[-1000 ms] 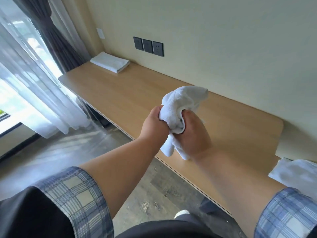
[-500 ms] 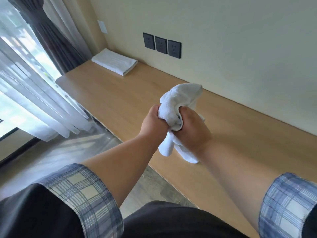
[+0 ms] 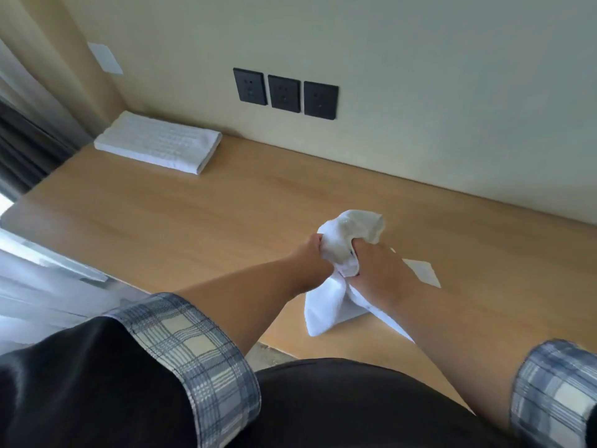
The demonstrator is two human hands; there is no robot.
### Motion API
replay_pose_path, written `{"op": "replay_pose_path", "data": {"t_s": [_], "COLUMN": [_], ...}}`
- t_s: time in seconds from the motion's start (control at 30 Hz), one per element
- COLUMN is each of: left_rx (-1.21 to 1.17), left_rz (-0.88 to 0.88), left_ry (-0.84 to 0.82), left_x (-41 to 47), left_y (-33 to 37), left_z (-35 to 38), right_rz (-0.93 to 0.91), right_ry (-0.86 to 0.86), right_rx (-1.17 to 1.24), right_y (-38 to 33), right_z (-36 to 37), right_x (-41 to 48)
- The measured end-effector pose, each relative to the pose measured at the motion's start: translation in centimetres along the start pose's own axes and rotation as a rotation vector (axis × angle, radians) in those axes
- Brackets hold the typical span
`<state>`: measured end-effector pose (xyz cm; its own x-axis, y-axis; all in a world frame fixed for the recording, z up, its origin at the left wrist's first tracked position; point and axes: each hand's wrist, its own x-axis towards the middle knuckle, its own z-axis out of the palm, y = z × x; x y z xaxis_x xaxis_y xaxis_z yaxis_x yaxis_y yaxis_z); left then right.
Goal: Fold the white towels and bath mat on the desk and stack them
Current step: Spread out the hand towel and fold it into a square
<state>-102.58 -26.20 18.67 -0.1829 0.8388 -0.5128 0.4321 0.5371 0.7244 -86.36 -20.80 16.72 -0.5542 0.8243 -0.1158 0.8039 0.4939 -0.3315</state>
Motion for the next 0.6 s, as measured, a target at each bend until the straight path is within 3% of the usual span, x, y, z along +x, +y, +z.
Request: {"op": "replay_pose_path", "data": {"t_s": [0.1,0.3,0.4,0.5,0.6], "left_rx": [-0.014,-0.094,-0.19,-0.134,-0.191], "left_rz": [-0.069,0.009,0.063,-0.026,-0.056], "left_ry": [-0.07,0.153,0.171,0.081,0.117], "left_x": [1.9,4.2,4.7,4.9,6.2], "left_y": [-2.8,-5.3,-4.4,-4.0,-4.7], "left_z": [-2.0,-3.5,-4.2,-5.3,-6.2], "right_rz": [0.124,0.12,0.019,0.024,0.039], "right_ry": [-0.098,-0.022,0.019,-0.112,-0.175], "right_rx": [-0.182,-0.244,-0.098,0.025,0.102], "right_y": [-2.2,-5.0,-6.1,-6.7,-6.3], "right_z": [2.0,2.7,2.7,3.4,4.2], "right_x": [0.8,1.9,2.9,3.0,2.2]}}
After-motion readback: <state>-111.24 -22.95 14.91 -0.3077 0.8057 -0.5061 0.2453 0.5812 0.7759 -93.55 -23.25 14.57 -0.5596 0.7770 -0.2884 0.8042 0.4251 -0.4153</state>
